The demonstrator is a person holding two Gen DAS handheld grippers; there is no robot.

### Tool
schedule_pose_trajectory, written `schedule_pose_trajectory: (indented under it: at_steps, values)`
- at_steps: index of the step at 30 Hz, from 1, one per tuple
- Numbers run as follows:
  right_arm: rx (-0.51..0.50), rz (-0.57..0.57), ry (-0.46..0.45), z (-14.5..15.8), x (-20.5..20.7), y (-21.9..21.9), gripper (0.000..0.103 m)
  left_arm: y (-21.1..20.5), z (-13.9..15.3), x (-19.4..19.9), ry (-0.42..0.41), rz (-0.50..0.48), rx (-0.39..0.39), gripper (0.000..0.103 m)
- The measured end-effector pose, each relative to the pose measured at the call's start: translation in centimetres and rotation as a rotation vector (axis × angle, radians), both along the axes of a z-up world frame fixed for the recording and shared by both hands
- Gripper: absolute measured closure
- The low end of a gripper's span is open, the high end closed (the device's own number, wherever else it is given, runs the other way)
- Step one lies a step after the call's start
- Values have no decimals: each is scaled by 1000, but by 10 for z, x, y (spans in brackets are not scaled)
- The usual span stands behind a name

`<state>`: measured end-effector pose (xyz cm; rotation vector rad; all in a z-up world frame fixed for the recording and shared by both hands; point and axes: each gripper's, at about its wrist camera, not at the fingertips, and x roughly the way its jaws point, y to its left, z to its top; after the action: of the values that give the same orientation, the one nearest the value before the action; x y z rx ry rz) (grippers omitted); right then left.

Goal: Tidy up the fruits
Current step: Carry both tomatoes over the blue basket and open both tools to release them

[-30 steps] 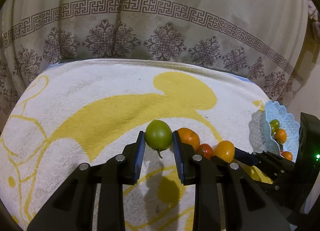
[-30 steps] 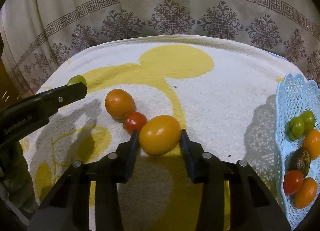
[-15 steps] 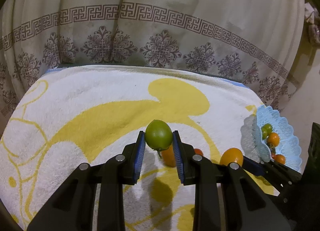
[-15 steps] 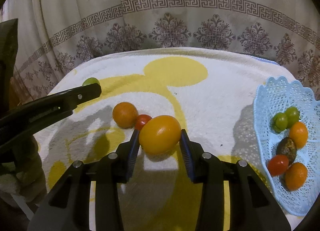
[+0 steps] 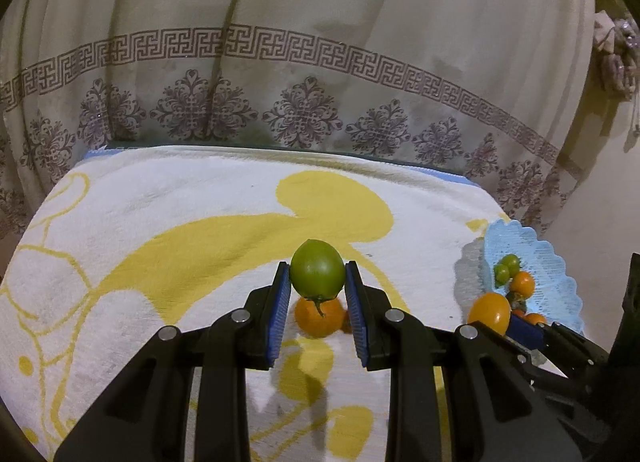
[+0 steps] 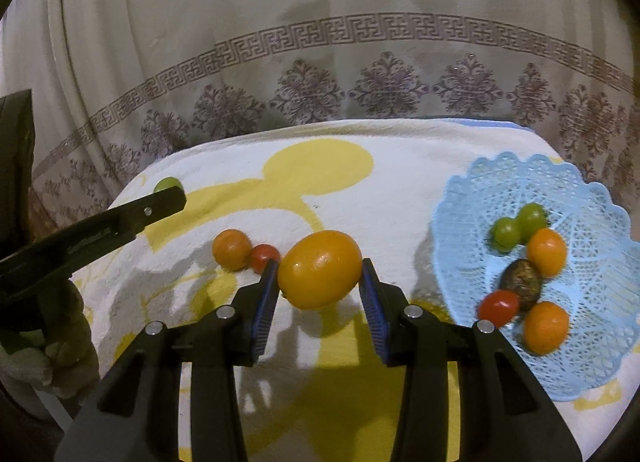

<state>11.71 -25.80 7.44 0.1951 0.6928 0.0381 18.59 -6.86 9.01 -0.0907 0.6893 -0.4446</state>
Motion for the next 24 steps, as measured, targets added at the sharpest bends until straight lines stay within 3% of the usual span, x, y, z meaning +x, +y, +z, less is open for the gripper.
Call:
schedule_pose_trajectory:
  at_steps: [24]
  values:
    - [33, -260, -17, 9, -53, -90, 61, -46, 18, -43, -66, -148, 12, 75]
